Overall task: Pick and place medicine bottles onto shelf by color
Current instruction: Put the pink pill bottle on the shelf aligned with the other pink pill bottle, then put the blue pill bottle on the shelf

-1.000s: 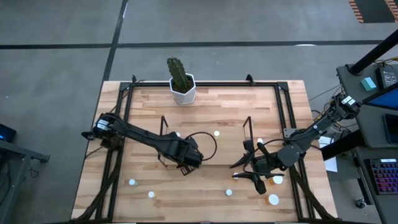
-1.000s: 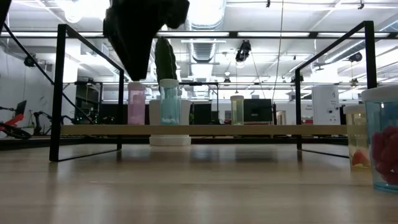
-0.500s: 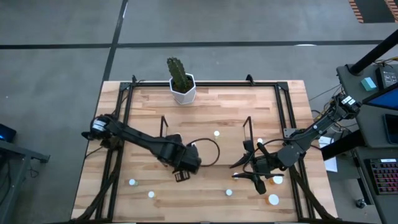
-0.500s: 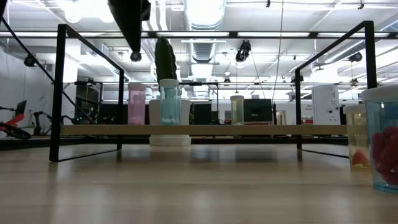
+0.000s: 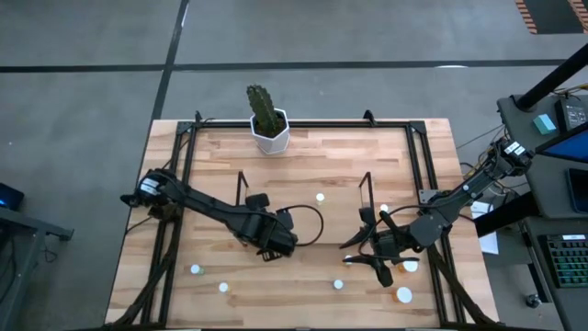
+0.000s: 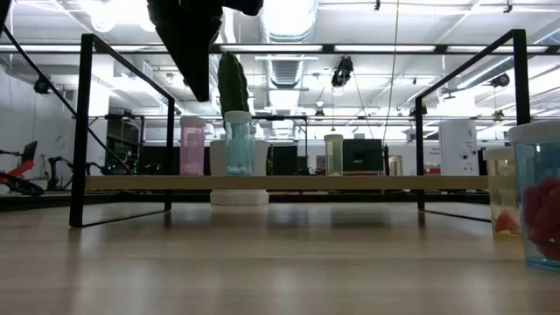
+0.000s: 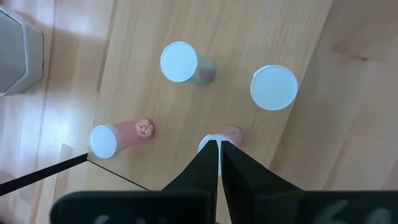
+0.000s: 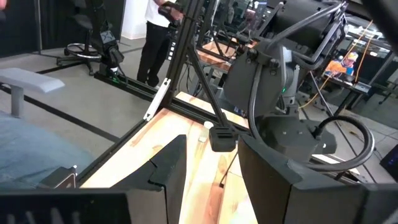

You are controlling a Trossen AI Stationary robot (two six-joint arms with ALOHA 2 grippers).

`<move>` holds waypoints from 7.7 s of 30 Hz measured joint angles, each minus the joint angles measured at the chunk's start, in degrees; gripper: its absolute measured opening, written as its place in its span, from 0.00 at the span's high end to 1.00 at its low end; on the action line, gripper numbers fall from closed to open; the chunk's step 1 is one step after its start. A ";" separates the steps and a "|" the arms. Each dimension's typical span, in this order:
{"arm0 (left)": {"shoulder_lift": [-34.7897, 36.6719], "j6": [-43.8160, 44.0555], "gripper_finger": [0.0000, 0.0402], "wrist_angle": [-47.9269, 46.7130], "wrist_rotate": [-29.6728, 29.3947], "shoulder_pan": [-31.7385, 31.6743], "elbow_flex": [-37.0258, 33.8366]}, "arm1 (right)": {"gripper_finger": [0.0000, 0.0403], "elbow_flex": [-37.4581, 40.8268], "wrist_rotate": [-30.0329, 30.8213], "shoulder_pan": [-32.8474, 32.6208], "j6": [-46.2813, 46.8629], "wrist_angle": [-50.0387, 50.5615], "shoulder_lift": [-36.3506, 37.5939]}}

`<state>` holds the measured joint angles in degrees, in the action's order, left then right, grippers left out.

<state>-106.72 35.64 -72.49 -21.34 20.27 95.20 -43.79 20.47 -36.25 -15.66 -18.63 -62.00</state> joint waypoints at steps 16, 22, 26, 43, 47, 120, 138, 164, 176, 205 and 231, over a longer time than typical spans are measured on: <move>-0.20 0.22 1.00 0.34 -0.21 -0.02 -3.72 | 0.67 0.00 0.02 0.00 0.04 0.09 0.00; -0.11 1.60 1.00 -0.59 -1.12 -0.02 -4.82 | 0.67 0.00 0.02 0.00 0.09 0.04 0.00; -0.09 2.55 1.00 -0.62 -1.48 -0.02 -5.22 | 0.67 0.00 0.02 0.00 0.07 0.04 0.00; -0.09 2.55 1.00 -1.41 0.28 0.04 -0.12 | 0.67 0.00 0.04 0.00 0.04 0.04 0.00; -0.09 2.53 1.00 -1.60 2.67 0.09 1.74 | 0.67 0.00 0.03 0.00 0.04 0.04 0.00; -0.09 7.38 1.00 7.08 -1.80 -0.81 -12.48 | 0.67 -0.02 0.03 0.00 -0.44 0.45 0.00; 1.32 1.87 1.00 2.37 1.96 -0.96 -2.73 | 0.67 -0.02 0.04 0.00 -0.44 1.15 0.00; 7.45 -6.48 1.00 11.88 -2.46 -5.42 -11.23 | 0.67 -0.02 0.09 0.00 -3.40 0.83 0.07; 6.95 -4.43 1.00 14.37 -2.69 -5.42 -15.29 | 0.67 -0.02 0.09 0.00 -3.41 0.83 0.07; 7.17 -1.49 1.00 12.98 -1.20 -5.42 -16.13 | 0.67 -0.02 0.09 0.00 -3.43 0.83 0.13; 18.70 -29.45 1.00 43.01 -13.51 18.59 -12.05 | 0.67 -3.31 0.76 -0.36 2.44 0.29 -2.17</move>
<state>-88.01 6.19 -29.48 -34.85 38.86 83.14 -47.10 21.23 -36.61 -13.22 -18.34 -64.17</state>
